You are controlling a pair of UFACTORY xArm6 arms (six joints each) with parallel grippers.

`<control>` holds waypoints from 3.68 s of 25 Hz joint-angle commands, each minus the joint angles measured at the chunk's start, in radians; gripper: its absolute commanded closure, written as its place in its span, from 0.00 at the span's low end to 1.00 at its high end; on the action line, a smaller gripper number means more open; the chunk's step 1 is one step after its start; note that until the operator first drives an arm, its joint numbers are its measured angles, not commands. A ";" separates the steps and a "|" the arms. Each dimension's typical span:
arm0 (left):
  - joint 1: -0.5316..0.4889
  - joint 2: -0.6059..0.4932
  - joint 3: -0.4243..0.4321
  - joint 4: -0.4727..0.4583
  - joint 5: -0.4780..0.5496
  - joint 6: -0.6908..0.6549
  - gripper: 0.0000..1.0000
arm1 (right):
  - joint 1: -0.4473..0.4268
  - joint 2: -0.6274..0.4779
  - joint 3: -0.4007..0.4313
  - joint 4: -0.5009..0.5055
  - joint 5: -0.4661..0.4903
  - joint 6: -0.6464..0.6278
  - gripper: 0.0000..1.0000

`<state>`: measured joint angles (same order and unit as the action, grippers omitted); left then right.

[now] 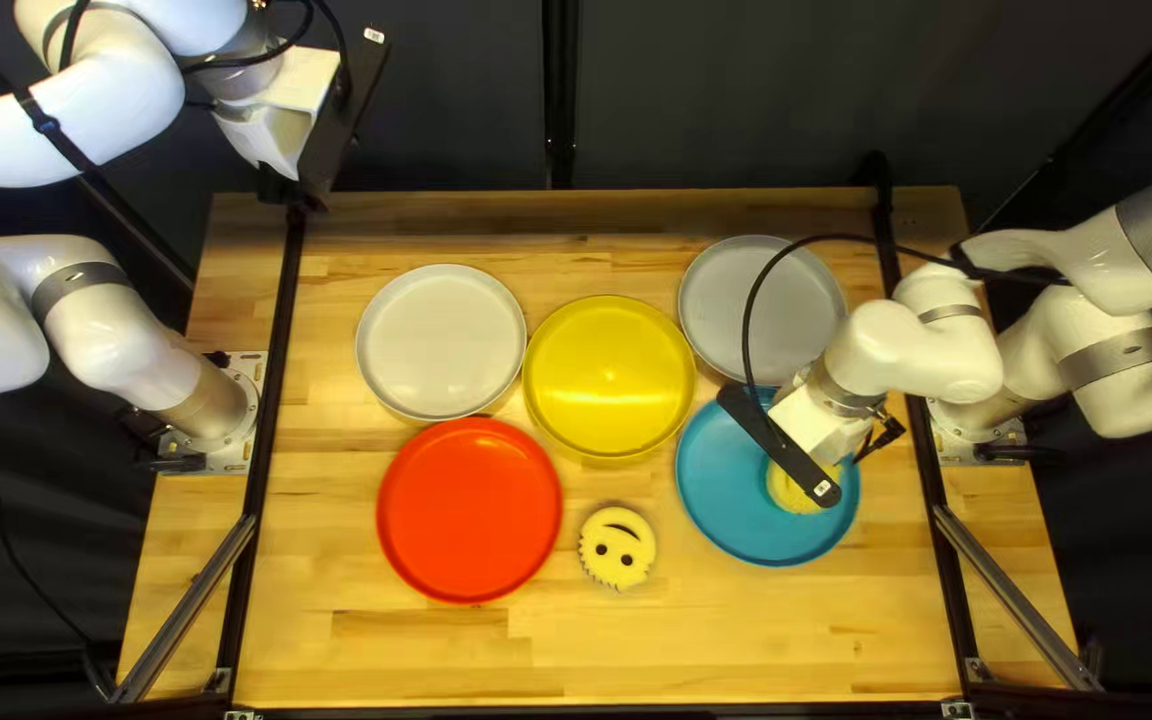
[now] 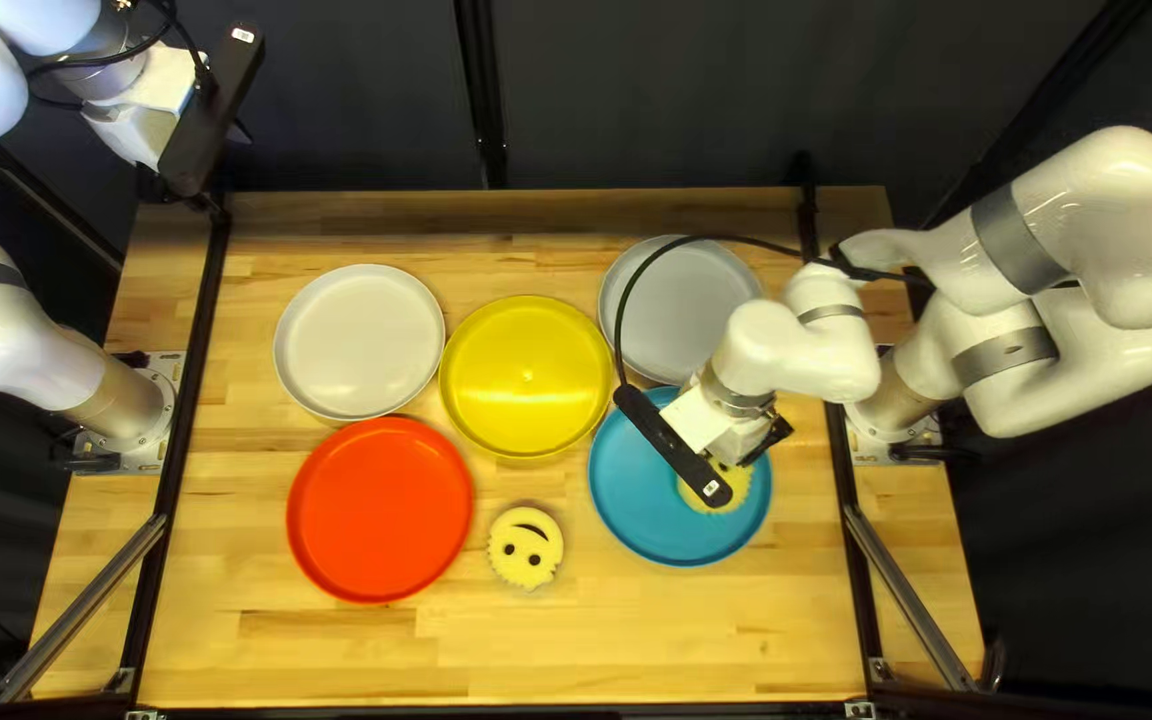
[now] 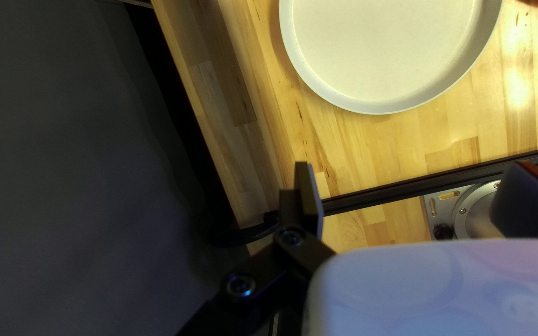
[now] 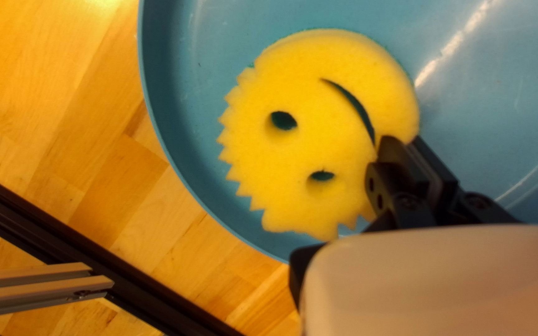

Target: Pick up sponge and scrub the plate

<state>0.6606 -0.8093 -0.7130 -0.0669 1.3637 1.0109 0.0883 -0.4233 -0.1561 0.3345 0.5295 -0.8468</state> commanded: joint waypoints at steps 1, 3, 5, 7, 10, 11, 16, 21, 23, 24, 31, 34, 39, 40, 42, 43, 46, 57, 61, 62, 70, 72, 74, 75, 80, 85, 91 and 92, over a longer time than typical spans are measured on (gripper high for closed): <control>0.000 0.000 0.000 0.000 0.000 0.000 0.00 | -0.046 0.025 -0.024 -0.074 -0.026 0.004 1.00; 0.000 0.000 0.000 0.000 0.000 0.000 0.00 | -0.042 0.046 -0.047 -0.115 -0.031 0.038 1.00; 0.000 0.000 0.000 0.000 0.000 0.000 0.00 | -0.029 0.064 -0.069 -0.156 -0.029 0.081 1.00; 0.000 0.000 0.000 0.000 0.000 0.000 0.00 | -0.012 0.071 -0.074 -0.176 -0.030 0.111 1.00; 0.000 0.000 0.000 0.000 0.000 0.000 0.00 | 0.030 0.085 -0.069 -0.179 -0.040 0.145 1.00; 0.000 0.000 0.000 0.000 0.000 0.000 0.00 | 0.052 0.088 -0.069 -0.175 -0.039 0.160 1.00; 0.000 0.000 0.000 0.000 0.000 0.000 0.00 | 0.199 0.095 -0.096 -0.199 -0.002 0.310 1.00; 0.000 0.000 0.000 0.000 0.000 0.000 0.00 | 0.276 0.103 -0.096 -0.169 -0.003 0.357 1.00; 0.000 0.000 0.000 0.000 0.000 0.000 0.00 | 0.278 0.101 -0.095 -0.164 -0.001 0.356 1.00; 0.000 0.000 0.000 0.000 0.000 0.000 0.00 | 0.274 0.100 -0.096 -0.163 0.001 0.352 1.00; 0.000 0.000 0.000 0.000 0.000 0.000 0.00 | 0.119 0.194 -0.169 -0.126 0.012 0.189 1.00; 0.000 0.000 0.000 0.000 0.000 0.000 0.00 | 0.059 0.231 -0.211 -0.123 0.033 0.148 1.00; 0.000 0.000 0.000 0.000 0.000 0.000 0.00 | -0.044 0.306 -0.288 -0.105 0.078 0.083 1.00; 0.000 0.000 0.000 0.000 0.000 0.000 0.00 | -0.050 0.317 -0.305 -0.098 0.091 0.085 1.00; 0.000 0.000 0.000 0.000 0.000 0.000 0.00 | -0.049 0.319 -0.310 -0.091 0.101 0.092 1.00; 0.000 0.000 0.000 0.000 0.000 0.000 0.00 | -0.045 0.317 -0.311 -0.088 0.105 0.099 1.00; 0.000 0.000 0.000 0.000 0.000 0.000 0.00 | 0.013 0.300 -0.317 -0.086 0.121 0.167 1.00; 0.000 0.000 0.000 0.000 0.000 0.000 0.00 | 0.144 0.410 -0.448 -0.129 0.140 0.322 1.00; 0.000 0.000 0.000 0.000 0.000 0.000 0.00 | 0.099 0.440 -0.471 -0.132 0.146 0.272 1.00; 0.000 0.000 0.000 0.000 0.000 0.000 0.00 | 0.088 0.443 -0.474 -0.131 0.149 0.262 1.00; 0.000 0.000 0.000 0.000 0.000 0.000 0.00 | -0.032 0.411 -0.469 -0.129 0.209 0.177 1.00; 0.000 0.000 0.000 0.000 0.000 0.000 0.00 | -0.054 0.401 -0.465 -0.129 0.220 0.165 1.00; 0.000 0.000 0.000 0.000 0.000 0.000 0.00 | -0.071 0.396 -0.462 -0.126 0.228 0.158 1.00; 0.000 0.000 0.000 0.000 0.000 0.000 0.00 | -0.070 0.398 -0.465 -0.124 0.231 0.160 1.00; 0.000 0.000 0.000 0.000 0.000 0.000 0.00 | -0.003 0.409 -0.470 -0.119 0.212 0.214 1.00; 0.000 0.000 0.000 0.000 0.000 0.000 0.00 | 0.103 0.389 -0.452 -0.129 0.185 0.305 1.00; 0.000 0.000 0.000 0.000 0.000 0.000 0.00 | 0.196 0.361 -0.419 -0.151 0.146 0.386 1.00; 0.000 0.000 0.000 0.000 0.000 0.000 0.00 | 0.196 0.358 -0.410 -0.153 0.138 0.384 1.00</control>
<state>0.6606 -0.8093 -0.7130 -0.0669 1.3637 1.0109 0.2735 -0.0568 -0.5822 0.1888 0.6846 -0.4714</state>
